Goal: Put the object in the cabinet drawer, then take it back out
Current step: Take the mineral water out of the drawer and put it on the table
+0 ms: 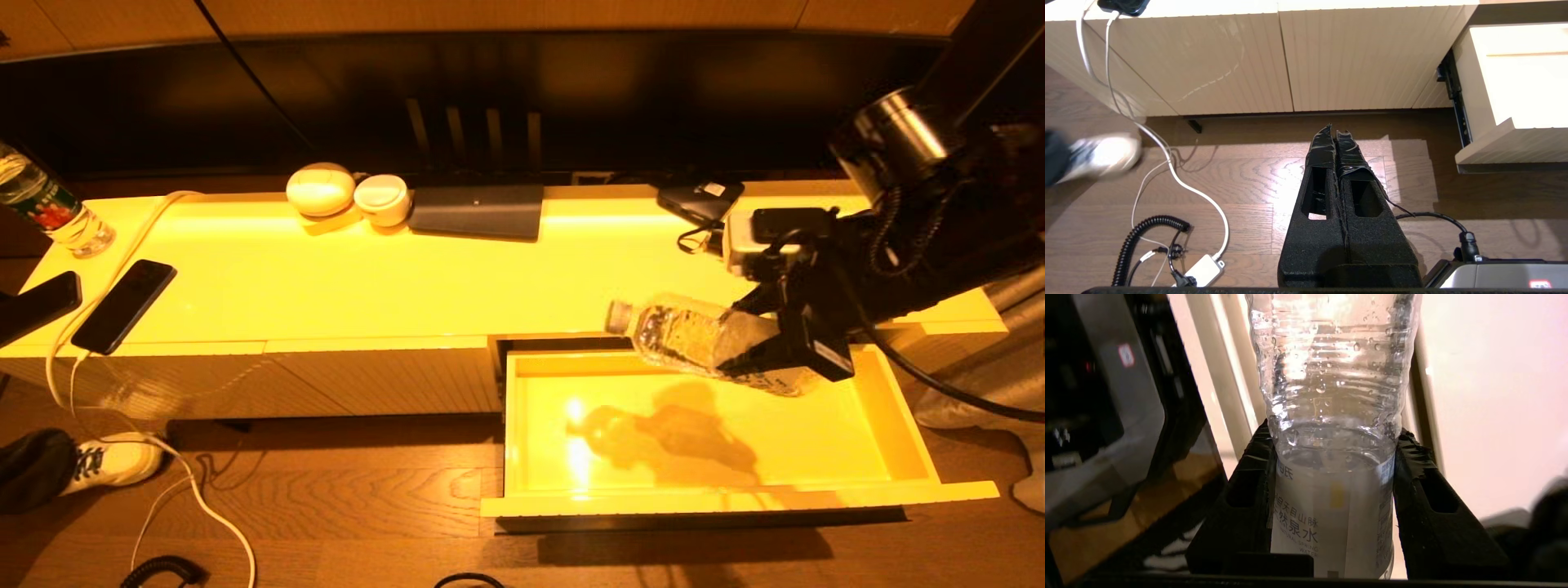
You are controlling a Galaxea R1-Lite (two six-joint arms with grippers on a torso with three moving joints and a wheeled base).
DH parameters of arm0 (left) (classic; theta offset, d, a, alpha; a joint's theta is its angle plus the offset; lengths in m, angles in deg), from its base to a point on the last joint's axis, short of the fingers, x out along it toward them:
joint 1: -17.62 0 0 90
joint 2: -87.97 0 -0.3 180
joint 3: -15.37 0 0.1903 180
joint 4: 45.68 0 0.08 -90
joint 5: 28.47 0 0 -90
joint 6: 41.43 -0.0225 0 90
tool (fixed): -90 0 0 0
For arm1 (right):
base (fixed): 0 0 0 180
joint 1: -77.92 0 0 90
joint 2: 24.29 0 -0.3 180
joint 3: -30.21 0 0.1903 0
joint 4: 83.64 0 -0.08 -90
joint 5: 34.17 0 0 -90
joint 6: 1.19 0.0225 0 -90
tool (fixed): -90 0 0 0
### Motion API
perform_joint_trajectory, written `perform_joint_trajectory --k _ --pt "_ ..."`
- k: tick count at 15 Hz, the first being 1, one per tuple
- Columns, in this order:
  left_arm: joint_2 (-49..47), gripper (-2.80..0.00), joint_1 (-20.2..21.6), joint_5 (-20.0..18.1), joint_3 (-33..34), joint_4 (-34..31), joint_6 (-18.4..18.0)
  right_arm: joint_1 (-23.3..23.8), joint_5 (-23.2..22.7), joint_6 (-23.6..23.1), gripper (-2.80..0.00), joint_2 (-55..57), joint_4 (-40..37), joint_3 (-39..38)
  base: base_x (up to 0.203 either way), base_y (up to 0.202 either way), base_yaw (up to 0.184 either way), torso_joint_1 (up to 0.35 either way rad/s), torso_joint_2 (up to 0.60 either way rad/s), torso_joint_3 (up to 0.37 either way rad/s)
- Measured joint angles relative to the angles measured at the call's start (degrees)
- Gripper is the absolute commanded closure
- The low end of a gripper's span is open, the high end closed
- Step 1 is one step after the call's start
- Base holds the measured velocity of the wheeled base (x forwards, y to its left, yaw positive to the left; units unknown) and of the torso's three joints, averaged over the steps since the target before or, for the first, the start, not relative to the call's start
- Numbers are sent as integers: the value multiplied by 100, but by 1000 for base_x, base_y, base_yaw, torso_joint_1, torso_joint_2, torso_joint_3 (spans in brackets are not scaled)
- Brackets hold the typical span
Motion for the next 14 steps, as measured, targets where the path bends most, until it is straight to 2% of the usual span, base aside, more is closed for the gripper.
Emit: perform_joint_trajectory --k 2,3,5,7,11,14 --pt "0 0 0 0 0 2 -1 11 34 813 0 -373 928 -473 0 0 0 0 0 0" --pt "0 0 0 2 0 1 -1 -6 159 1415 0 -487 1619 -732 0 0 0 0 0 0" --pt "0 0 0 4 0 2 -1 -135 720 2511 0 -531 2908 -1105 0 0 0 0 0 0" --pt "0 0 0 2 0 2 -1 -330 1649 3449 0 -352 4089 -1293 0 0 0 0 0 0" --pt "0 0 0 2 0 2 0 -540 2903 4433 0 318 5230 -884 0 0 0 0 0 0" --pt "0 0 0 0 0 2 -1 -733 3720 4697 0 965 6120 -610 0 0 0 0 0 0"
